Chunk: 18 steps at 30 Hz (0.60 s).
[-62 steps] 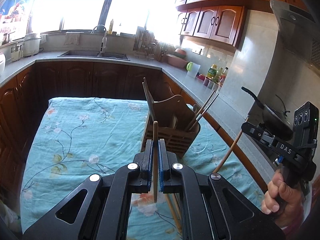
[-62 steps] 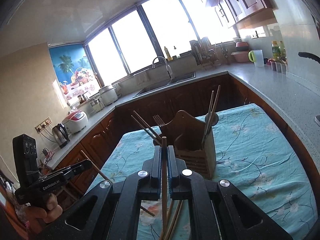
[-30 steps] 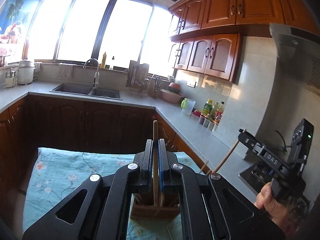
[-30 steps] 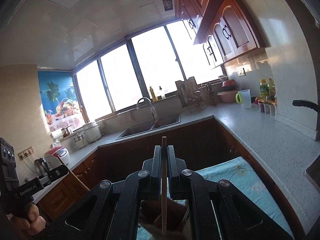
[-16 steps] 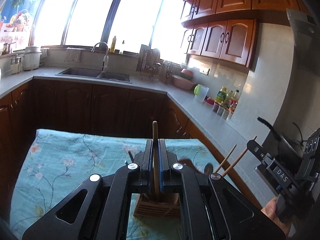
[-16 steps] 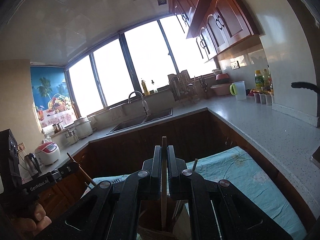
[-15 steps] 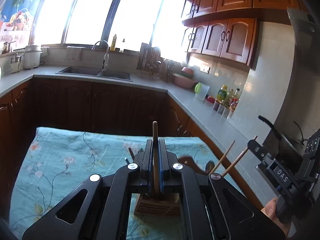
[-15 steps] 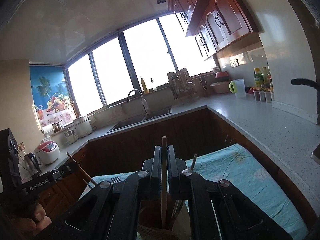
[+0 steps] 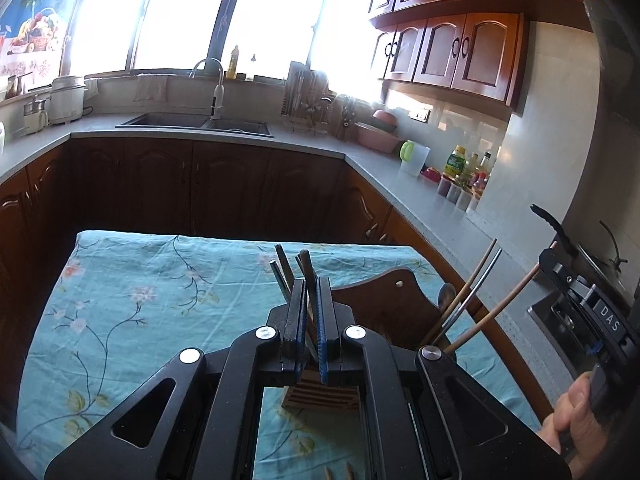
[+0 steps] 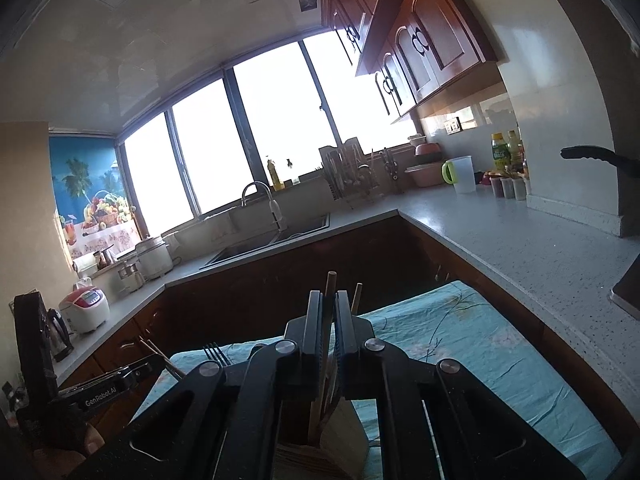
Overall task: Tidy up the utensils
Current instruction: 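Lower both wooden chopsticks into the holder with both grippers, then open both grippers to release the wooden chopsticks into the holder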
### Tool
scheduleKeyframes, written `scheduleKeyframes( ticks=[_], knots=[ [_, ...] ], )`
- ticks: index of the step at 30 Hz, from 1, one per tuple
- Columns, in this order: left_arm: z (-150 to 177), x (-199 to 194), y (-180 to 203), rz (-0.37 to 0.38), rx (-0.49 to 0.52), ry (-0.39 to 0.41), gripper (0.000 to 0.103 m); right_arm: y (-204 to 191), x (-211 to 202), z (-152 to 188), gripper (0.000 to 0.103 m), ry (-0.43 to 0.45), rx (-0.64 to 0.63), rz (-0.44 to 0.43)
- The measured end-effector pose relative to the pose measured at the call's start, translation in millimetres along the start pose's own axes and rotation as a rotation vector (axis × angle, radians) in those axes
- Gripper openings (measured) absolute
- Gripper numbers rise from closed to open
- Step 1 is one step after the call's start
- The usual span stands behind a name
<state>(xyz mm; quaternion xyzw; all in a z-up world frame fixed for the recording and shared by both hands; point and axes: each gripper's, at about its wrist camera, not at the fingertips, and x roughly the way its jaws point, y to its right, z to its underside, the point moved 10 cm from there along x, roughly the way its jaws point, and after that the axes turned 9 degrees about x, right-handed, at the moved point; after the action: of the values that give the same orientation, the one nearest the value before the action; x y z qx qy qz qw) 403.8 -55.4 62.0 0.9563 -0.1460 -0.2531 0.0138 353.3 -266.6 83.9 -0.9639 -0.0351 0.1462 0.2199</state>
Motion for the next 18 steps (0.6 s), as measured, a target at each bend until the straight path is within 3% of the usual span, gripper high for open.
scheduleKeyframes(
  ticks=[5, 18],
  knots=[
    [0.0, 0.1, 0.1, 0.004, 0.001, -0.004, 0.004, 7.6, -5.7, -1.7, 0.006, 0.026, 0.015, 0.017],
    [1.4, -1.6, 2.7, 0.013, 0.009, -0.031, 0.004, 15.4, 14.5, 17.0, 0.008, -0.091, 0.075, -0.008]
  ],
)
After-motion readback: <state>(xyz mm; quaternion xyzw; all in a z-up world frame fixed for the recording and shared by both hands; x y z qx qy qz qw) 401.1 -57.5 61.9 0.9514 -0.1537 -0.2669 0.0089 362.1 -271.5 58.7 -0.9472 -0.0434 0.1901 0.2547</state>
